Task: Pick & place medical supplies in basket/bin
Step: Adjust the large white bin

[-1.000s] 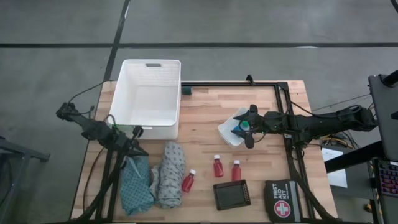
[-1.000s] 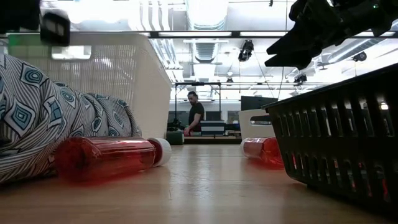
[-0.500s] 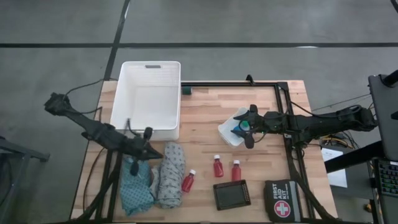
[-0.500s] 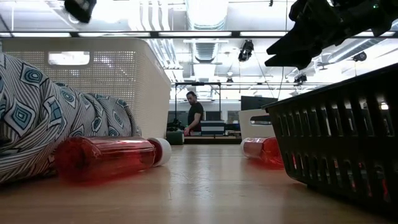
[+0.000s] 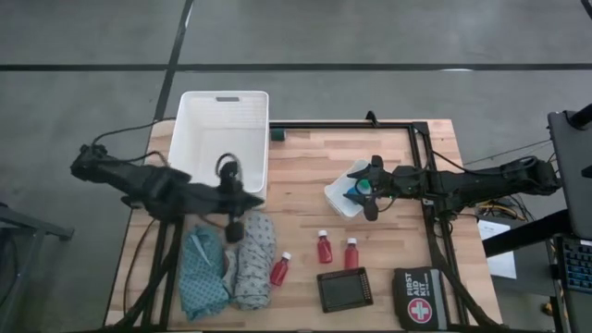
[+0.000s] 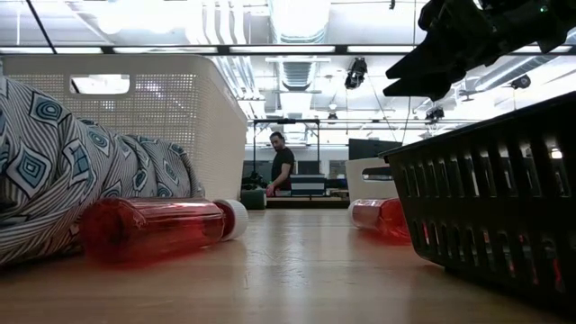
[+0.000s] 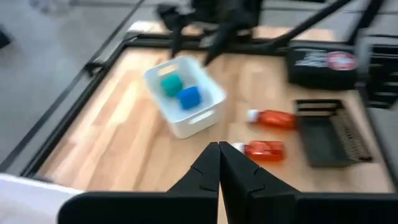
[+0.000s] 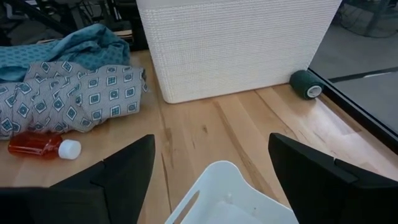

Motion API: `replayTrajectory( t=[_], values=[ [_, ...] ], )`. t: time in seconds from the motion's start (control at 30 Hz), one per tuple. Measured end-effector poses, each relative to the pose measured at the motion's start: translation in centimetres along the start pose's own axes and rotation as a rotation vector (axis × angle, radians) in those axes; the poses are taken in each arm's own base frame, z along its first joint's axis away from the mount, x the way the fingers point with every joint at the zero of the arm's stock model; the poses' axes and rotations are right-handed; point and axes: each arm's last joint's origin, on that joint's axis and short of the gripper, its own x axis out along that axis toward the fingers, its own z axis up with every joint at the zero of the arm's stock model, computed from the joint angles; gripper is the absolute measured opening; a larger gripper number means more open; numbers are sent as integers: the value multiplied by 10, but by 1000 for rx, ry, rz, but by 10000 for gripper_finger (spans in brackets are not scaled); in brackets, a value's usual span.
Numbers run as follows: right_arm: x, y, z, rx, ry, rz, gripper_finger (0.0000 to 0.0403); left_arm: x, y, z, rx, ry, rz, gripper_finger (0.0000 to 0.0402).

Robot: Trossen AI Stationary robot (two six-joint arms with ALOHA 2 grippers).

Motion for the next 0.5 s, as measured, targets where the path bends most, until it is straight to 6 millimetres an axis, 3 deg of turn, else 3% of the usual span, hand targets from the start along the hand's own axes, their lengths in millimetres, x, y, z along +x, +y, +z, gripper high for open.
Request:
replayTrajectory(
  t=[0.23,0.37,0.5],
  values=[
    [0,0,0,0,0,0,298,31,37,4,-83,78,52,6],
    [0,0,0,0,0,0,298,44,57,6,-143,13,110,6],
    [0,0,0,0,0,0,304,53,64,3,-186,-44,127,6]
  ],
)
